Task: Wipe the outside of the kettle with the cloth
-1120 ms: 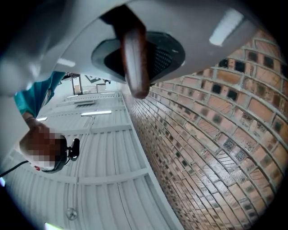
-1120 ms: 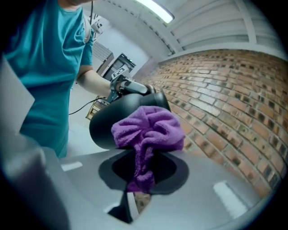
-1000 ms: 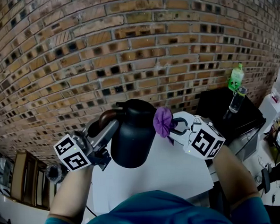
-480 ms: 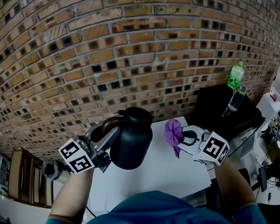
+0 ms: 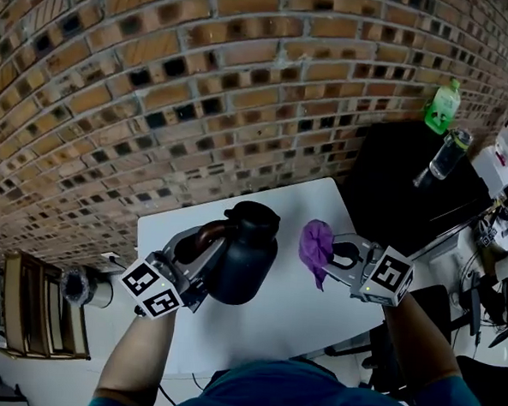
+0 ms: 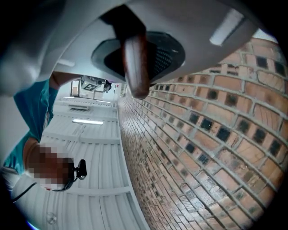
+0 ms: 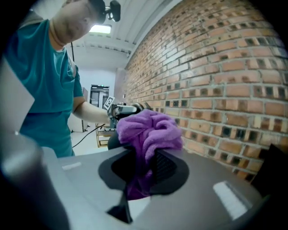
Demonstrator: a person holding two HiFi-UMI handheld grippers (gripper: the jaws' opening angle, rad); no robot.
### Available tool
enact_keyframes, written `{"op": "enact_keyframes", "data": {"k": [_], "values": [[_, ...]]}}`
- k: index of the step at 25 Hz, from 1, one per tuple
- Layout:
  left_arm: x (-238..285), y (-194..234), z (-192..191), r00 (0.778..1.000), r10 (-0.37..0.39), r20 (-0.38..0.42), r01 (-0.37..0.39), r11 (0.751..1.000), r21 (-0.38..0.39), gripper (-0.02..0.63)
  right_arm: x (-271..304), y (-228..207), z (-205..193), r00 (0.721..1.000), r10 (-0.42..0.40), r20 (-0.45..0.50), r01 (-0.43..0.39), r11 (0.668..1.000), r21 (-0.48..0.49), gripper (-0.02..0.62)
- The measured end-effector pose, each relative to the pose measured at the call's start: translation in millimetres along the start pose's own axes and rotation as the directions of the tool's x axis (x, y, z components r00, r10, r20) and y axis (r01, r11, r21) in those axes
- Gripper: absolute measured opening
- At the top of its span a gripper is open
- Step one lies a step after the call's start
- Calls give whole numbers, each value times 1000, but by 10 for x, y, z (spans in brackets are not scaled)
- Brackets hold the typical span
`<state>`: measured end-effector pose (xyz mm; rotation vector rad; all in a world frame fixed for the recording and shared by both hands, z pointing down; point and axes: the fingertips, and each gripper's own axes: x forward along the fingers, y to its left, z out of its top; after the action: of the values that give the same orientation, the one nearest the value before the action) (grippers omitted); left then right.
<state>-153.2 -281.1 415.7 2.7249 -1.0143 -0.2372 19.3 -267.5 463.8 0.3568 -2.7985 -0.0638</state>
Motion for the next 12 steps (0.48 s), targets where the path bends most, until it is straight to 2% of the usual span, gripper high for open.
{"op": "enact_keyframes", "data": {"k": [5,12], "values": [[10,251,-530,1000,14,-26,-14,1000,-10,101,276,45,-422,999,40,-20,-39,999,26,64],[1,521,-1094,1000,17,-14,-18,1000,-18,101,476,25,-861,999,28,-18,-27,998,63,64]]}}
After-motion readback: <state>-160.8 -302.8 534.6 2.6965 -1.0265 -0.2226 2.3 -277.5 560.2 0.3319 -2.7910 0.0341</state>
